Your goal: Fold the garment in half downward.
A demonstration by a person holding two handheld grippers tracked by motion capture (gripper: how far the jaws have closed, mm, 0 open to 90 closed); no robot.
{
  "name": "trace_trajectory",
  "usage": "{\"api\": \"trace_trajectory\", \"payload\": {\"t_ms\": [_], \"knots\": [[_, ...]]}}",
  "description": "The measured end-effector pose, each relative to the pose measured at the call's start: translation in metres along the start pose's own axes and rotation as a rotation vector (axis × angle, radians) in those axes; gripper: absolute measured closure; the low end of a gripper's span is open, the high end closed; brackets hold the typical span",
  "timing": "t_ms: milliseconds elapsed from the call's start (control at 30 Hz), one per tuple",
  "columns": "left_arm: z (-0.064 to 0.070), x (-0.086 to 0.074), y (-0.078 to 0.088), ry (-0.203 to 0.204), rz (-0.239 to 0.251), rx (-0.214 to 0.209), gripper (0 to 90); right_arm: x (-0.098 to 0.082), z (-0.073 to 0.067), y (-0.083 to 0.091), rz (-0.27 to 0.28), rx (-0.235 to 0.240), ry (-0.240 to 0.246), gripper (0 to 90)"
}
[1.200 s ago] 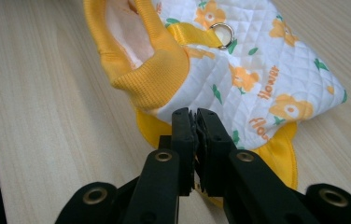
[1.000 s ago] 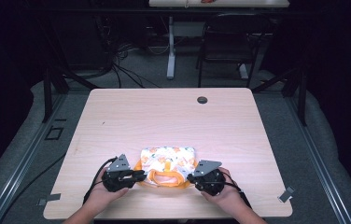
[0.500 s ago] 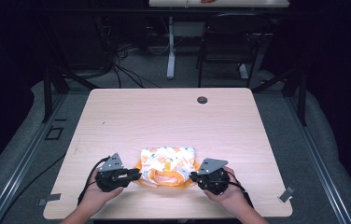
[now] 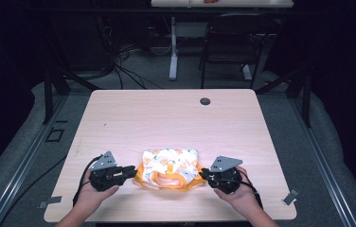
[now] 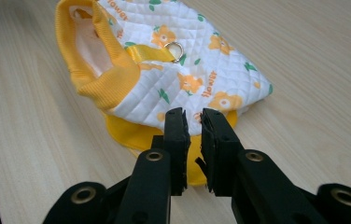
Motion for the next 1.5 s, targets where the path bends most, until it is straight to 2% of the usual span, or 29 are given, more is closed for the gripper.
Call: {"api": "trace_trajectory", "payload": {"t_ms": [100,167,333,567,767,1100,1367,1500], "knots": [[-0.005,0.001,0.003,0.013,0.011,0.012,76.2,-0.002,0.003,0.003,0.001,-0.025,0.007,78.7],[-0.006,0.001,0.004,0.027,0.018,0.018,76.2,-0.005,0.006,0.005,0.003,-0.028,-0.009,78.0],[-0.010,0.001,0.007,0.031,0.014,0.031,76.0,-0.008,0.009,0.010,0.006,-0.042,-0.023,77.0],[-0.016,-0.002,0.012,0.054,0.016,0.074,71.4,-0.016,0.021,0.021,0.033,-0.066,-0.081,75.0],[-0.021,-0.009,0.017,0.069,0.016,0.122,68.9,-0.021,0.027,0.026,0.049,-0.089,-0.113,73.7],[-0.022,-0.018,0.030,0.121,0.026,0.189,65.0,-0.030,0.038,0.042,0.047,-0.126,-0.165,70.5],[-0.025,-0.029,0.039,0.163,0.047,0.230,62.6,-0.046,0.044,0.052,0.042,-0.157,-0.220,68.4],[-0.029,-0.036,0.040,0.166,0.043,0.253,61.4,-0.056,0.048,0.052,0.042,-0.188,-0.245,67.9]]}}
Point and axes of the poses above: each handheld gripper's, and its own axes: y roughly backward along the jaws, x roughly out of its top, z roughly to its right, the point moved 1 cm from there along -y, roughly forward along the jaws, and after that the axes turned 5 degrees about z, right-handed, at the moved point
